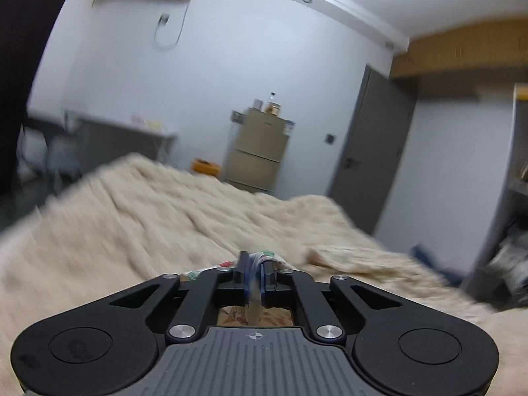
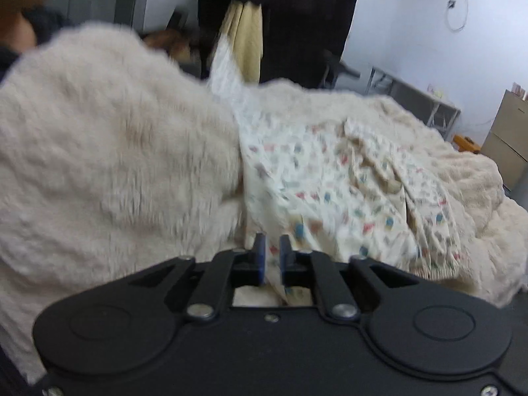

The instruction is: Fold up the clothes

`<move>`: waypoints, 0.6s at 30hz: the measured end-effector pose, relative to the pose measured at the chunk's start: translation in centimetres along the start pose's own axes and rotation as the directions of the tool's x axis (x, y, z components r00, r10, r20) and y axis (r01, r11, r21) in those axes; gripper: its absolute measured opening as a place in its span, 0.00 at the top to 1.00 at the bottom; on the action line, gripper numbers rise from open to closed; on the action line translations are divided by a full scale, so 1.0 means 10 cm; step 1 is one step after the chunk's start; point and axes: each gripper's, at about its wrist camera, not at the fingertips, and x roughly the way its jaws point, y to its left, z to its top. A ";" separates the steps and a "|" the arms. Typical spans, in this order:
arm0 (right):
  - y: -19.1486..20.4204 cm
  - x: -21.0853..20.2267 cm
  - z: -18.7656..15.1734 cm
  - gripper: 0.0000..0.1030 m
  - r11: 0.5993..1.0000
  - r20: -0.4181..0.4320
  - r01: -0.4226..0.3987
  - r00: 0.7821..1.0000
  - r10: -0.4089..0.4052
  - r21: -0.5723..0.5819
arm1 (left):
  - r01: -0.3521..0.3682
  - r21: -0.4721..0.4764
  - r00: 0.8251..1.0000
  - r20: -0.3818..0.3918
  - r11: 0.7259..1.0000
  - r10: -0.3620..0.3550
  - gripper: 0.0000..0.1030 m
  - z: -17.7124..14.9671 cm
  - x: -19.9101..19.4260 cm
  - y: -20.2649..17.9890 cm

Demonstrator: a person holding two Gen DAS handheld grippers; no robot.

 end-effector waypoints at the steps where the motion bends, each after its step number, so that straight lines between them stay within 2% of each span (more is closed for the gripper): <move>1: -0.05 -0.02 0.01 0.61 1.000 0.021 0.018 1.000 -0.019 0.018 | -0.001 -0.014 1.000 -0.003 1.000 0.001 0.83 -0.04 -0.01 0.03; 2: -0.15 -0.04 0.04 0.57 0.997 0.057 0.063 0.996 -0.066 0.051 | -0.007 -0.039 1.000 -0.002 0.999 0.007 0.73 -0.09 -0.03 0.08; 3: -0.24 -0.05 0.07 0.56 0.992 0.082 0.100 0.991 -0.106 0.082 | -0.016 -0.090 1.000 0.012 0.996 0.017 0.69 -0.13 -0.05 0.16; 5: -0.36 -0.03 0.08 0.48 0.981 0.089 0.148 0.983 -0.160 0.129 | 0.016 -0.166 0.998 0.069 0.986 -0.004 0.68 -0.14 -0.09 0.25; 7: -0.48 0.01 0.06 0.47 0.966 0.095 0.193 0.973 -0.212 0.172 | 0.061 -0.214 0.992 0.124 0.975 -0.035 0.68 -0.14 -0.18 0.35; 9: -0.57 0.07 0.01 0.47 0.953 0.101 0.224 0.963 -0.249 0.205 | 0.065 -0.231 0.989 0.146 0.971 -0.031 0.66 -0.18 -0.28 0.39; 12: -0.69 0.18 -0.06 0.47 0.941 0.094 0.246 0.957 -0.273 0.231 | -0.034 -0.244 0.995 0.079 0.969 0.055 0.50 -0.20 -0.30 0.44; 14: -0.75 0.25 -0.07 0.47 0.934 0.095 0.255 0.954 -0.285 0.251 | -0.099 -0.284 0.994 0.005 0.954 0.105 0.41 -0.28 -0.24 0.53; 16: -0.83 0.36 -0.06 0.47 0.918 0.100 0.272 0.945 -0.312 0.289 | -0.184 -0.324 0.982 -0.104 0.928 0.159 0.37 -0.39 -0.06 0.67; 18: -0.90 0.49 -0.04 0.47 0.902 0.105 0.286 0.936 -0.335 0.323 | -0.255 -0.322 0.960 -0.196 0.912 0.199 0.37 -0.47 0.12 0.77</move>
